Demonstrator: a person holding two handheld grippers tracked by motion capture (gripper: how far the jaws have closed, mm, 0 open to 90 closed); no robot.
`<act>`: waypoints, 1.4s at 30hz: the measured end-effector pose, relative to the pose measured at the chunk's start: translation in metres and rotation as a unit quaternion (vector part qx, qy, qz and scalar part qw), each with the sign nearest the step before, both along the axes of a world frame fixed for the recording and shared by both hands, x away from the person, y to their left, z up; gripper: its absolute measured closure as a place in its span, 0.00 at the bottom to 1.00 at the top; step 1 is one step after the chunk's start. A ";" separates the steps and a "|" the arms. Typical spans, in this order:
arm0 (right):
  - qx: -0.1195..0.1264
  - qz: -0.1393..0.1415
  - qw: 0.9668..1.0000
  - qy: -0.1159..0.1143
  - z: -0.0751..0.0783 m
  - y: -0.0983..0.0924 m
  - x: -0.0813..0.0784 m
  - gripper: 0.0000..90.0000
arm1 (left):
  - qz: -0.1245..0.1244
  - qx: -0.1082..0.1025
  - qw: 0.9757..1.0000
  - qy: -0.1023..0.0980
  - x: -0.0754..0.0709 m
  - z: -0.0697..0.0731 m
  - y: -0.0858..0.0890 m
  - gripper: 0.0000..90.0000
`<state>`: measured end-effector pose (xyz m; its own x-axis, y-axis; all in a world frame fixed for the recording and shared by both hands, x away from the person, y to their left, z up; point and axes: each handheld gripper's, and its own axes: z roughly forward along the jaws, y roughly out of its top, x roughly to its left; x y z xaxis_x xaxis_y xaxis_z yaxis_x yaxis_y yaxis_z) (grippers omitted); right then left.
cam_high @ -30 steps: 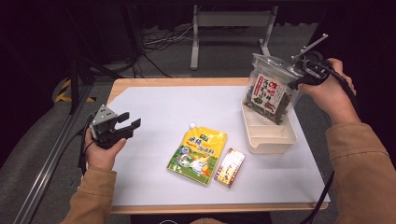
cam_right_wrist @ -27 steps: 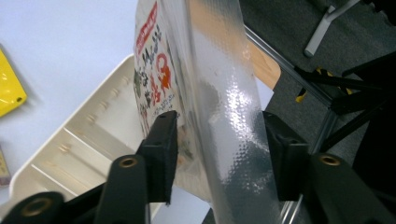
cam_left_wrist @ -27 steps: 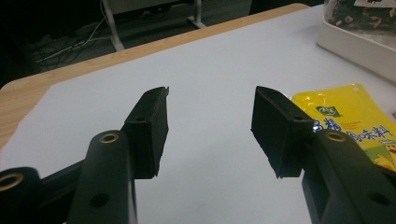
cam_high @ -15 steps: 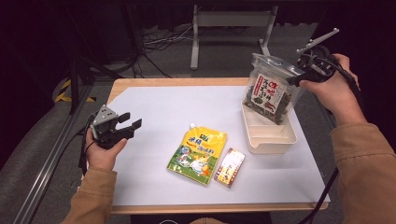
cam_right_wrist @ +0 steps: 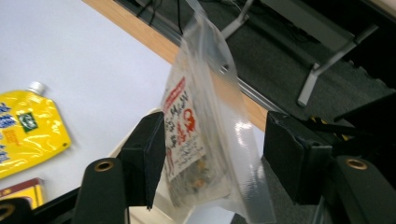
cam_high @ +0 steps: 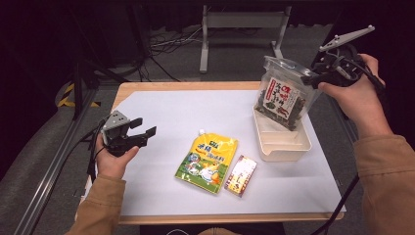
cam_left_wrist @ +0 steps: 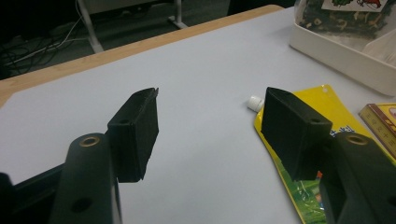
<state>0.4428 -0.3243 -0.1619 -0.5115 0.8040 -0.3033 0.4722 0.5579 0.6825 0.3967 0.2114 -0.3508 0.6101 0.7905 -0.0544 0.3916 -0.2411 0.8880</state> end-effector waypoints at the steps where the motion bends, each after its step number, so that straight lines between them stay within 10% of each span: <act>1: 0.006 0.004 1.000 -0.001 0.001 0.001 -0.003 0.44 | -0.001 -0.001 1.000 0.001 0.000 0.000 -0.001 0.41; 23: 0.103 0.091 0.990 -0.010 -0.022 0.017 -0.058 0.44 | -0.033 0.008 0.999 0.023 0.004 0.001 -0.022 0.40; 34: 0.111 0.113 0.987 -0.014 -0.037 0.025 -0.071 0.44 | -0.031 0.024 0.998 0.046 0.002 0.002 -0.031 0.43; 42: 0.112 0.129 0.985 -0.012 -0.053 0.029 -0.080 0.44 | -0.051 -0.009 0.996 0.071 0.005 -0.006 -0.042 0.40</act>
